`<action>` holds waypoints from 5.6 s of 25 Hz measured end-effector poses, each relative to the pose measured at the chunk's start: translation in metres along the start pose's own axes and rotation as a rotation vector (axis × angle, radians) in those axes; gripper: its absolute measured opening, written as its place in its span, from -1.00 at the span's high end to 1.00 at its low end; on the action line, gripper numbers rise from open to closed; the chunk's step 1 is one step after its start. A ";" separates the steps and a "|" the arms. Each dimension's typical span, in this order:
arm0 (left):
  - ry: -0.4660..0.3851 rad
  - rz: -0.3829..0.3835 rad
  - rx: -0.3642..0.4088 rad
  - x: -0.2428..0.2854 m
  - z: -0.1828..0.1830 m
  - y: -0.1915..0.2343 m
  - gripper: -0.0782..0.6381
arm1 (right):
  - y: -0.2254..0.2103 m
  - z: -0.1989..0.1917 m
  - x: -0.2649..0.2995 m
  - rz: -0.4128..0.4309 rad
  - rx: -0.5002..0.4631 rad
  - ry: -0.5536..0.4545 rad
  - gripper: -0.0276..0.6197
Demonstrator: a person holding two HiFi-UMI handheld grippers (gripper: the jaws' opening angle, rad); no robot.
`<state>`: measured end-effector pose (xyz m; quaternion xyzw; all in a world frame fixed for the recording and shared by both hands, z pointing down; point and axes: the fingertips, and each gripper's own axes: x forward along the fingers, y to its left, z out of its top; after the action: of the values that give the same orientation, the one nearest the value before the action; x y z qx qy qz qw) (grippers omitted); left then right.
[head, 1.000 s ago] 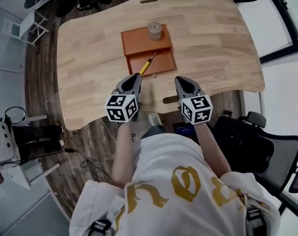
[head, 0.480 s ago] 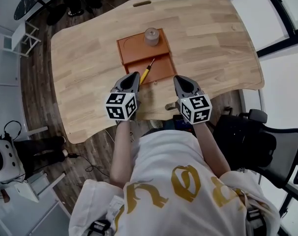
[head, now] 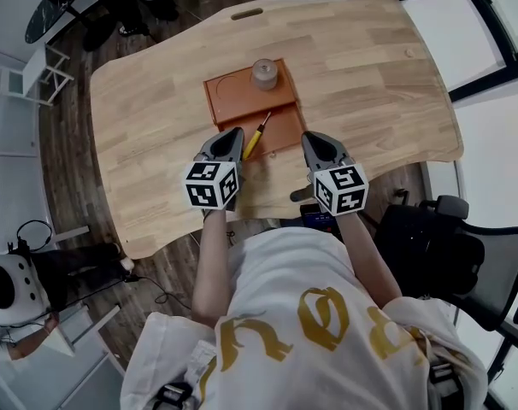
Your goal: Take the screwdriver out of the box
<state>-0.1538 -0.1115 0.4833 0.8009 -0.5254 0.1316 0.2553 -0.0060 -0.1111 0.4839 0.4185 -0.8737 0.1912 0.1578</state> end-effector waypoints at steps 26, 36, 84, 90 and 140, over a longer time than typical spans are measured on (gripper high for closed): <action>0.222 -0.024 -0.023 0.061 -0.044 0.013 0.75 | -0.031 -0.025 0.046 0.021 0.046 0.092 0.88; 0.376 -0.026 0.022 0.083 -0.068 0.017 0.75 | -0.030 -0.034 0.061 0.062 0.050 0.139 0.88; 0.751 0.033 0.397 0.128 -0.128 0.015 0.56 | -0.046 -0.036 0.085 0.116 0.064 0.179 0.88; 0.749 0.044 0.408 0.127 -0.128 0.016 0.56 | -0.048 -0.035 0.080 0.111 0.068 0.168 0.88; 0.078 0.066 0.103 0.051 -0.005 -0.001 0.57 | -0.024 -0.001 0.039 0.064 -0.033 0.044 0.88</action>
<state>-0.1314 -0.1478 0.5120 0.7894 -0.5338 0.1978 0.2296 -0.0103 -0.1502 0.5067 0.3833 -0.8860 0.1911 0.1777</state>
